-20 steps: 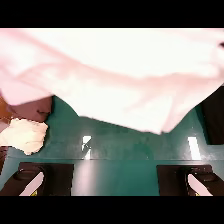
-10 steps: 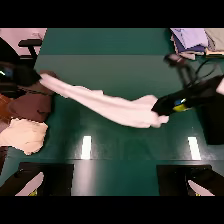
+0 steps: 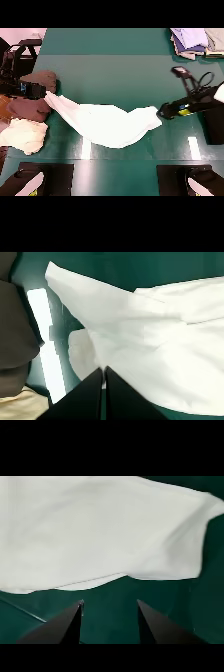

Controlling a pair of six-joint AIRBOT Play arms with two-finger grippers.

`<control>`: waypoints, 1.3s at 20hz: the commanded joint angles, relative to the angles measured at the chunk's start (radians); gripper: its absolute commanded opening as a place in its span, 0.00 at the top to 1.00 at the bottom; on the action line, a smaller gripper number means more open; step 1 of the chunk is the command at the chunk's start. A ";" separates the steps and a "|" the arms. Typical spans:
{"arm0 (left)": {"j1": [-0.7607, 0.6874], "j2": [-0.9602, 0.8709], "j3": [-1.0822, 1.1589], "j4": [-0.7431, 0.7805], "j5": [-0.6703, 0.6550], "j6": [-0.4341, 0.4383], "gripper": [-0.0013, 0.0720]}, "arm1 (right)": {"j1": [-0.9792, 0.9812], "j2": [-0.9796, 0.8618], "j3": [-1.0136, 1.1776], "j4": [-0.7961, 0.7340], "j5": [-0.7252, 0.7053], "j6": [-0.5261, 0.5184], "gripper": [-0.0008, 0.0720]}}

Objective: Fold the shirts.

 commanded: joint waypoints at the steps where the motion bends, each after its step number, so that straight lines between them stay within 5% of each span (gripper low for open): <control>1: 0.000 0.000 -0.005 -0.002 0.013 -0.001 0.95 | -0.241 -0.050 -0.006 0.054 0.016 -0.118 0.22; 5: 0.000 0.000 -0.005 -0.003 0.017 -0.001 0.95 | -0.359 -0.272 -0.005 0.208 -0.010 -0.186 0.23; 11: 0.000 0.000 -0.005 -0.006 0.032 -0.001 0.95 | -0.218 -0.476 -0.004 0.314 -0.148 -0.204 0.23; 12: 0.000 0.000 -0.005 -0.006 0.032 -0.001 0.95 | -0.196 -0.490 -0.004 0.314 -0.171 -0.204 0.27; 14: 0.000 0.000 -0.005 -0.006 0.032 -0.001 0.95 | -0.165 -0.504 -0.004 0.312 -0.225 -0.204 0.51; 17: 0.000 0.000 -0.005 -0.006 0.037 -0.001 0.95 | -0.156 -0.483 -0.002 0.311 -0.311 -0.204 0.96; 21: 0.000 0.041 0.083 0.000 0.064 -0.025 0.95 | -0.204 -0.330 0.086 0.216 -0.302 -0.203 0.97; 26: 0.000 0.119 0.504 -0.003 0.063 -0.052 0.95 | -0.313 -0.030 0.382 0.130 -0.229 -0.204 0.97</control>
